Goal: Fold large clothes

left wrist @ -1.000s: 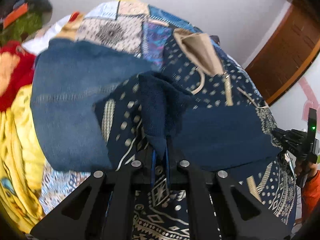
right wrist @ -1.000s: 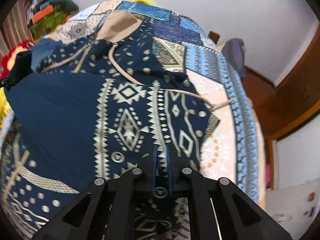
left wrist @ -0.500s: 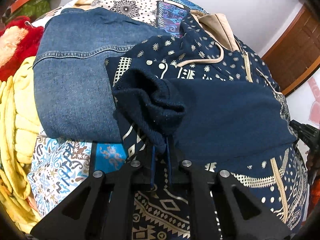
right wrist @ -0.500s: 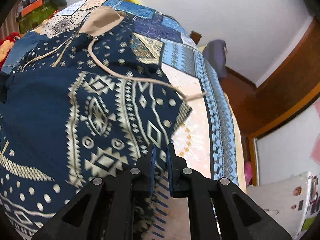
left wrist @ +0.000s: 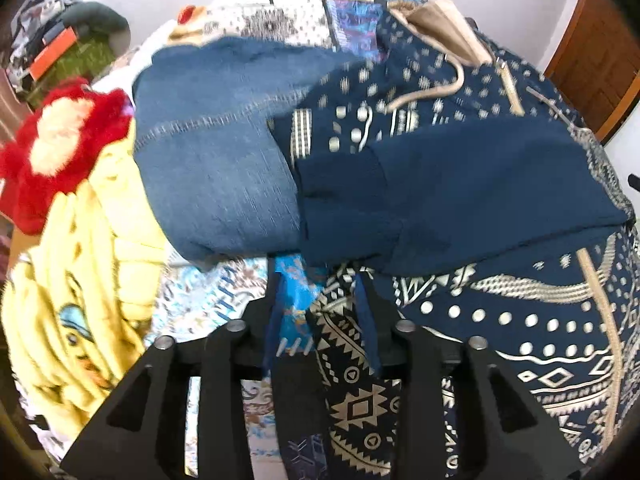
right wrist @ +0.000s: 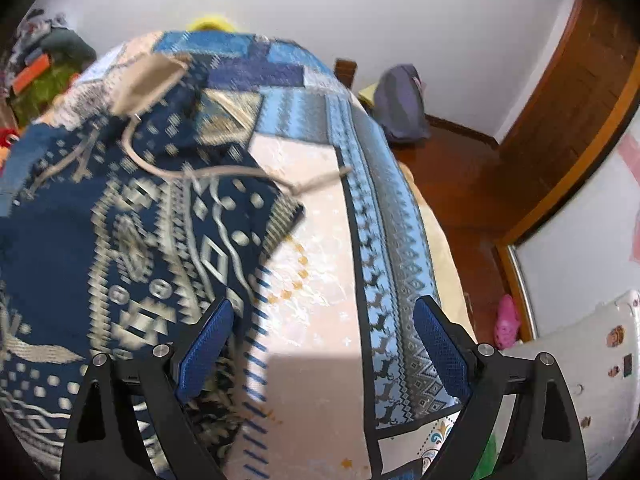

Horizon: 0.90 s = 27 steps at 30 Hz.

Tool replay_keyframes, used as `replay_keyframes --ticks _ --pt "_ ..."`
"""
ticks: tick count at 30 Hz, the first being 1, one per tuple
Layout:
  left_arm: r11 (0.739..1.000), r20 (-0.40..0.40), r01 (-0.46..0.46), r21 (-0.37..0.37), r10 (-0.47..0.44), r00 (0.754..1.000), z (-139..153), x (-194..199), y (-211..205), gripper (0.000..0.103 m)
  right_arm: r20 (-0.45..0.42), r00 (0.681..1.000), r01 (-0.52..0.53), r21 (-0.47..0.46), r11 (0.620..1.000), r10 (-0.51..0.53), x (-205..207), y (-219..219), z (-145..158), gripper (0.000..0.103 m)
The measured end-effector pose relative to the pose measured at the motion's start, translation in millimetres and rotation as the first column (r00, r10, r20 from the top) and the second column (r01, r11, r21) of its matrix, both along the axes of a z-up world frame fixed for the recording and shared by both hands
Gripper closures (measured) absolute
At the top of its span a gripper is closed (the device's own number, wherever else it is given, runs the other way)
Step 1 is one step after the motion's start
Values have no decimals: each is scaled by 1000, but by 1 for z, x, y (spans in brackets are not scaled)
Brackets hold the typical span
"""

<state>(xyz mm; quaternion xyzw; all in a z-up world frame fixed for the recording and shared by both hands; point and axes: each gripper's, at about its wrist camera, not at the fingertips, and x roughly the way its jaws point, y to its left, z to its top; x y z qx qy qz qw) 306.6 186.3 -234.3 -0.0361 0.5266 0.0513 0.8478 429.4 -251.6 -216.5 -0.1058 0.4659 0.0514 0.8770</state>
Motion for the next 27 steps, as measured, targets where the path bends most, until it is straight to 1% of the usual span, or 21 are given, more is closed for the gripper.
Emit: replay_keyframes --ticks 1,2,3,6,10,12,14,16,19,23,25,26,27 --pt "1000 18 0 6 0 1000 8 1 0 51 18 1000 -18 15 1000 18 -1 4 9 12" --pt "1000 44 1 13 -2 999 18 1 -1 45 29 999 -33 28 999 32 -1 8 16 12" --pt "1000 78 8 21 -10 997 31 2 -4 43 42 998 -51 43 998 49 -3 12 25 12" --pt "999 136 30 42 -36 990 60 19 -12 36 96 991 -105 70 992 98 -2 31 52 12" --pt "997 202 57 52 -66 977 93 53 -22 23 153 979 -154 100 983 138 13 59 82 12" --pt "996 230 64 66 -77 970 105 76 -30 23 166 975 -170 119 978 149 23 71 91 12" --pt "995 243 86 59 -98 965 112 98 -38 22 172 972 -186 145 972 160 37 84 100 12" --pt "994 243 101 51 -111 964 112 119 -43 22 168 972 -194 163 967 167 51 95 103 12" --pt "992 221 115 44 -122 967 101 154 -49 22 152 974 -195 174 965 170 79 112 97 12" --pt "993 175 112 40 -117 978 80 200 -53 22 88 983 -174 212 962 158 126 131 74 12" --pt "994 144 105 18 -106 984 64 224 -51 22 52 987 -158 215 964 150 147 139 59 12" --pt "995 128 99 4 -98 987 56 235 -49 22 21 990 -143 215 966 142 162 144 47 12" --pt "996 112 91 -21 -88 990 47 247 -47 22 -1 991 -134 215 967 137 171 146 38 12"
